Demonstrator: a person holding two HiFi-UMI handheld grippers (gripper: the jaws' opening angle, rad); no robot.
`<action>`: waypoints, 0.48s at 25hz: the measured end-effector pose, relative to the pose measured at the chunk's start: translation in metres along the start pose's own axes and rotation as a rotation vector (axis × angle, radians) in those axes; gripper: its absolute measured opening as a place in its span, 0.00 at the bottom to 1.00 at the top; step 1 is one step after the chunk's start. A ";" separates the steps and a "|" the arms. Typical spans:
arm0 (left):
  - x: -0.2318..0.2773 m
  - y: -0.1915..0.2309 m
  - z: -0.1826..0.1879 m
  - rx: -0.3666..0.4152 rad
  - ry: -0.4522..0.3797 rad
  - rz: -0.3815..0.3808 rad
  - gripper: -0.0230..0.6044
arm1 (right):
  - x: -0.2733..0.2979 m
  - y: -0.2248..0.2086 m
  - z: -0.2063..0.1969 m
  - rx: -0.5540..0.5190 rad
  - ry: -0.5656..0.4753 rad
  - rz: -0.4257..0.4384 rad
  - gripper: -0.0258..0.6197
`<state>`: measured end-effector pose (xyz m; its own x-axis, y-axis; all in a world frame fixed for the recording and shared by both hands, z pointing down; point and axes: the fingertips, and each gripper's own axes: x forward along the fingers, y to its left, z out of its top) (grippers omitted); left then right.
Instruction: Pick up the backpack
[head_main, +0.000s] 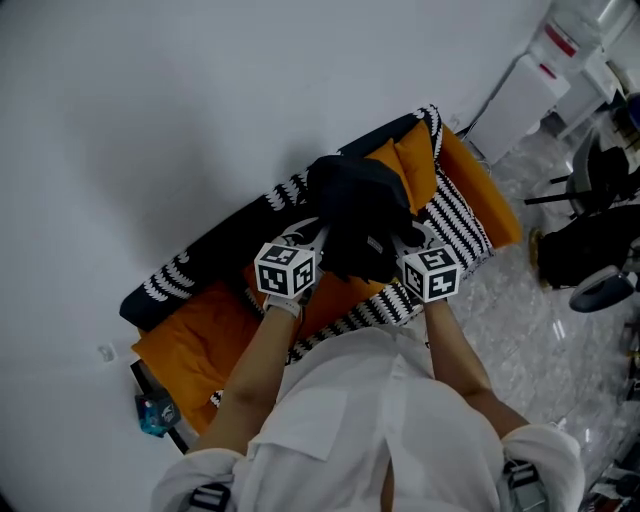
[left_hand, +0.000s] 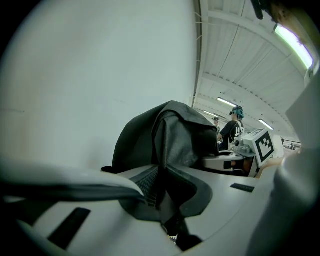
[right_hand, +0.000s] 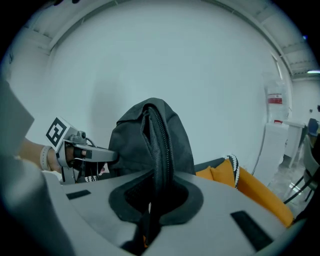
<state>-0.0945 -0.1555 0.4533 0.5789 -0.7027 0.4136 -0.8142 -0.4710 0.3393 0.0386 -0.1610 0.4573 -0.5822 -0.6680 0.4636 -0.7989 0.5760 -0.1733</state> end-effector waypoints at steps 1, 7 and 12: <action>-0.001 -0.005 0.010 0.014 -0.014 -0.003 0.10 | -0.005 -0.001 0.009 -0.007 -0.018 -0.003 0.09; -0.020 -0.028 0.062 0.075 -0.109 -0.025 0.10 | -0.030 0.001 0.060 -0.060 -0.111 -0.012 0.09; -0.037 -0.041 0.104 0.117 -0.189 -0.043 0.10 | -0.046 0.005 0.100 -0.095 -0.193 -0.005 0.09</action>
<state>-0.0868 -0.1657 0.3359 0.6035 -0.7630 0.2318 -0.7951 -0.5535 0.2481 0.0463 -0.1744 0.3478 -0.6041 -0.7431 0.2880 -0.7889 0.6086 -0.0845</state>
